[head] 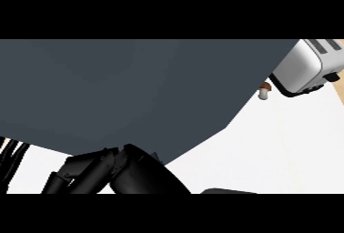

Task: Pick up the bottled water, place it into the cabinet and close the cabinet

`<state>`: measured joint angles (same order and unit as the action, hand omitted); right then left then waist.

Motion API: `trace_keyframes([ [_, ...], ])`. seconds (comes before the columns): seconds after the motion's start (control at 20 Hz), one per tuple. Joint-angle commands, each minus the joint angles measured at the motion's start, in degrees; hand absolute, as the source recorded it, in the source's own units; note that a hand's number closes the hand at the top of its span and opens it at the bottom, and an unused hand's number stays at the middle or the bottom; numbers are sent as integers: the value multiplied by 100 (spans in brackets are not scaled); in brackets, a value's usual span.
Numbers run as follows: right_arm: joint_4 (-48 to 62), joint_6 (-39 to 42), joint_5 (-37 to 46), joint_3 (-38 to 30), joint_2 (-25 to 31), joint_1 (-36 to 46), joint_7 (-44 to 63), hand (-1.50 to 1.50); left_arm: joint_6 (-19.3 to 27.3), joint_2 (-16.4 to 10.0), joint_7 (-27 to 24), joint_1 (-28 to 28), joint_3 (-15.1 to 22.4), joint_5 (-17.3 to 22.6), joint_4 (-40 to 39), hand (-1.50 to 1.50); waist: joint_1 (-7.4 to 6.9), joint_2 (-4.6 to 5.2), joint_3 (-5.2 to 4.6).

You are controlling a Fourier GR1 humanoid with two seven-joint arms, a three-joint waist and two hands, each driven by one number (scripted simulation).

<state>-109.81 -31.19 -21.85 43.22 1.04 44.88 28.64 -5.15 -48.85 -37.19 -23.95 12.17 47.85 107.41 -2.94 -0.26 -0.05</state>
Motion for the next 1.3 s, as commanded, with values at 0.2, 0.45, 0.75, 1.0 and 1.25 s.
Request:
trace_keyframes([
  [0.2,1344,735,-1503,-296,-101,1137,-299,150,227,15,340,-261,-199,-1,618,-150,56,49,4],
  [0.45,2006,2318,-2222,-867,-102,1112,-219,150,153,-141,443,-576,-696,258,868,-150,76,46,9],
  [0.75,2581,2969,-2014,-1446,127,769,-675,150,31,145,616,-678,-819,111,843,-150,203,29,7],
  [1.0,3251,3370,-1766,-1826,247,600,-1225,150,-60,348,601,-908,-751,-223,1025,-150,198,30,7],
  [1.25,4193,3134,-1127,-2275,460,1050,-1736,150,-198,397,699,-826,-864,-88,939,-150,168,53,3],
])
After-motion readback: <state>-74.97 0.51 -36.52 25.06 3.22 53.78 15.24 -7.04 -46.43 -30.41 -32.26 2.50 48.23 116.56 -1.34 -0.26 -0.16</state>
